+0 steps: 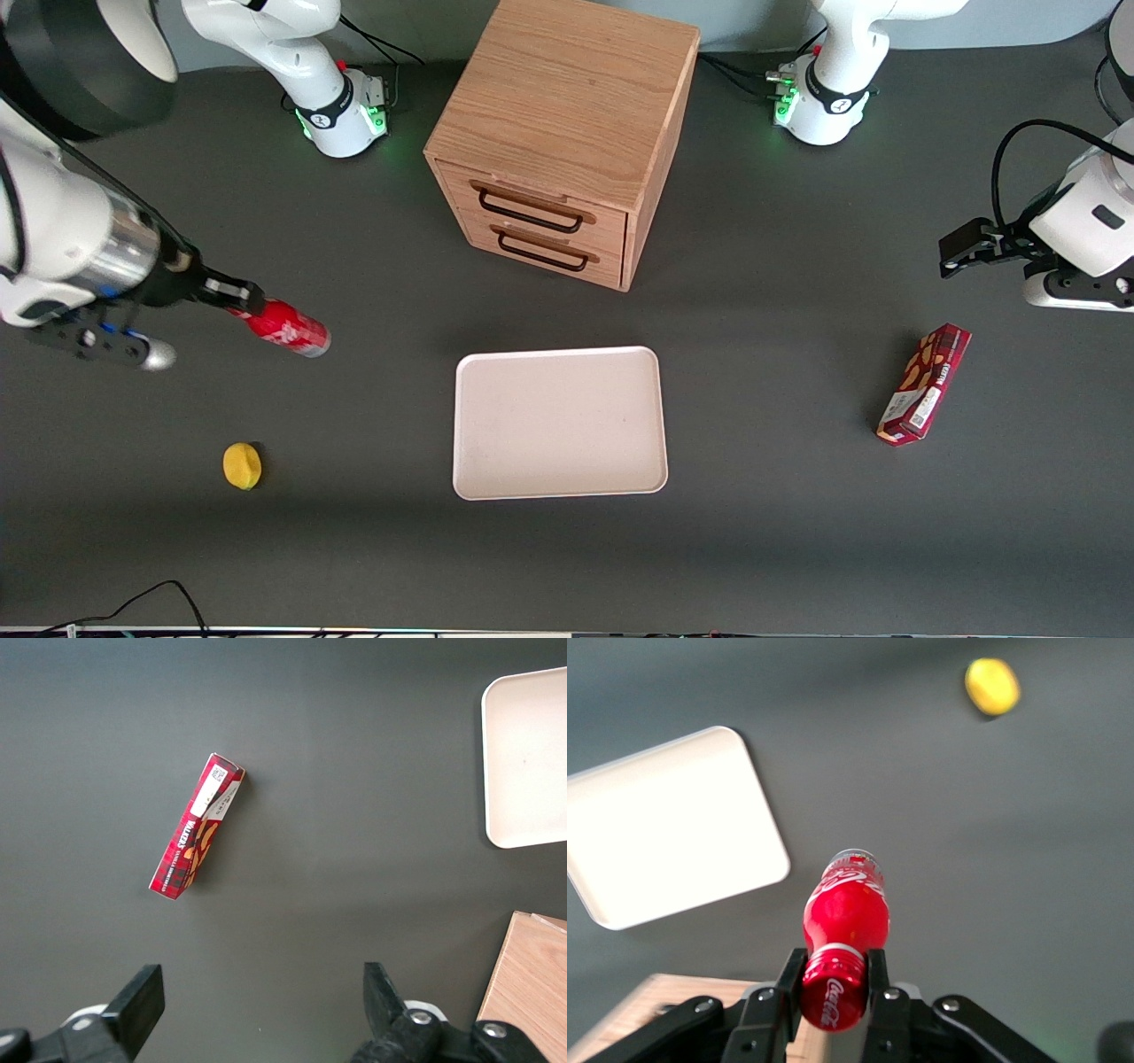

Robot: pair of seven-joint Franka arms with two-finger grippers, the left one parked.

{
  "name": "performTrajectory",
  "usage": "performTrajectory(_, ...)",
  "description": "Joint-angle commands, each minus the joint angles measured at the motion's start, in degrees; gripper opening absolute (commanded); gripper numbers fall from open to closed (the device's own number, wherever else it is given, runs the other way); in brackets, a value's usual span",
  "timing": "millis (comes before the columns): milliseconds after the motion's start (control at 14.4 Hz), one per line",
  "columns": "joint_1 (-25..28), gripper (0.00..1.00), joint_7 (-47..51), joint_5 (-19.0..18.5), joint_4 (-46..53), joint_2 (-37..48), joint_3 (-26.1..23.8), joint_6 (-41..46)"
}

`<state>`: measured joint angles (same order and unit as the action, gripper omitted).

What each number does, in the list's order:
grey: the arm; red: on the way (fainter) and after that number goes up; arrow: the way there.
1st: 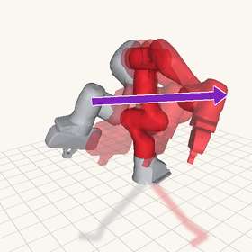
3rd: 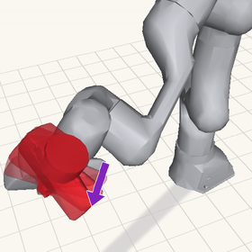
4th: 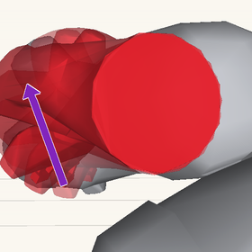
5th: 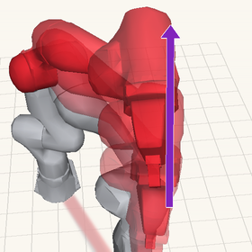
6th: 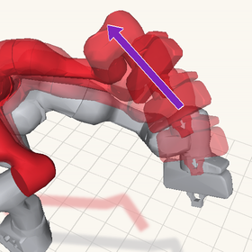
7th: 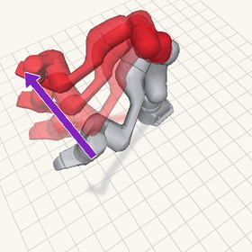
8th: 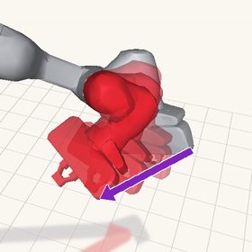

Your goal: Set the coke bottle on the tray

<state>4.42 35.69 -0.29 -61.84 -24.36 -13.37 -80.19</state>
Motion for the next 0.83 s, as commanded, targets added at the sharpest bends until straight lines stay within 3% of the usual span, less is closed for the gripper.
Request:
performTrajectory(0, 3.04, 0.00, 10.95, -0.76, 12.96, -11.48, -1.83, -1.87)
performTrajectory(278, 7.08, 0.00, 23.17, -1.55, 12.80, -19.12, -1.75, -16.54)
performTrajectory(625, 10.08, 0.00, 32.68, -10.68, 12.53, -28.62, -4.20, -27.73)
performTrajectory(764, 10.08, 0.00, 34.71, -12.44, 12.45, -31.35, -5.61, -31.07)
